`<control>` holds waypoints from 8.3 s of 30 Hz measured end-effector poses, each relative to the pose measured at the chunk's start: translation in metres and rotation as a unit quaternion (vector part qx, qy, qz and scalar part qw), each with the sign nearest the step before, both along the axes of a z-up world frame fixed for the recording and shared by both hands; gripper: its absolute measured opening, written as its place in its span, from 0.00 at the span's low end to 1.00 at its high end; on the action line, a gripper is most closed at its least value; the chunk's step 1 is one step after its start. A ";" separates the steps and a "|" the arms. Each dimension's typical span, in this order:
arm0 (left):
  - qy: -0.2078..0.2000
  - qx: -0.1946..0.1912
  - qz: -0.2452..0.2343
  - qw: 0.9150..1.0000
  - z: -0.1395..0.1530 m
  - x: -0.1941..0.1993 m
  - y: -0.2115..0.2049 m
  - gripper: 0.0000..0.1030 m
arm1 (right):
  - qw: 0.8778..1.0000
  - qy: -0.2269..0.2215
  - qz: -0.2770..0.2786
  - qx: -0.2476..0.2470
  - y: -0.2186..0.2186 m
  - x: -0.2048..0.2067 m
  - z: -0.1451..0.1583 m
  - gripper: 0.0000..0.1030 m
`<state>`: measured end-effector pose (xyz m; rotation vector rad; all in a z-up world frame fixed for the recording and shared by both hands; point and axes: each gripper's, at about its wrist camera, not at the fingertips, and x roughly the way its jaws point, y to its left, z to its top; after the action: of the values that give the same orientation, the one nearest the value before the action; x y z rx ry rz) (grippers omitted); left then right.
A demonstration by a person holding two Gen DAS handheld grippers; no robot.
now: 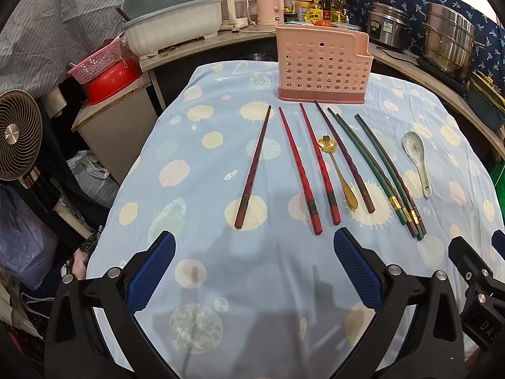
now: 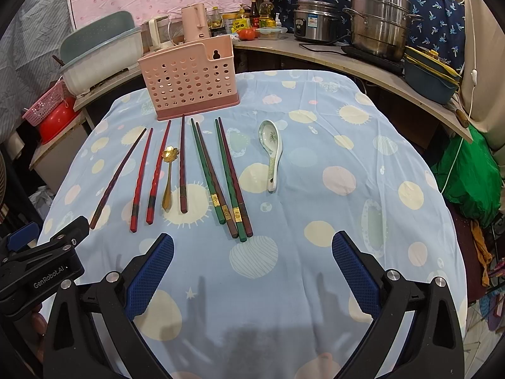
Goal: Organize utensils
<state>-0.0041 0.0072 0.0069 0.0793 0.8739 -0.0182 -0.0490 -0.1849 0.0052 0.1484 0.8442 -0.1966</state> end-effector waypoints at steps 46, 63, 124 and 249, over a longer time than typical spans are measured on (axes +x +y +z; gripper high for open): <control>0.057 -0.025 0.026 0.998 -0.042 0.063 0.039 0.86 | 0.999 0.035 -0.004 0.013 -0.018 0.037 -0.027 0.94; 0.075 -0.041 0.010 0.996 -0.058 0.076 0.038 0.57 | 0.999 0.043 0.005 0.017 -0.012 0.053 -0.035 0.94; 0.068 -0.067 -0.004 0.995 -0.038 0.067 0.037 0.08 | 0.996 0.019 -0.004 0.086 -0.062 0.097 -0.051 0.07; -0.099 -0.105 -0.027 0.989 0.120 0.189 -0.015 0.51 | 0.992 -0.101 0.020 0.077 -0.041 0.202 0.082 0.54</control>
<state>0.1847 -0.0082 0.1270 -0.0908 0.6662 -0.1505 0.1526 -0.2260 0.0875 0.2905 0.6600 -0.0763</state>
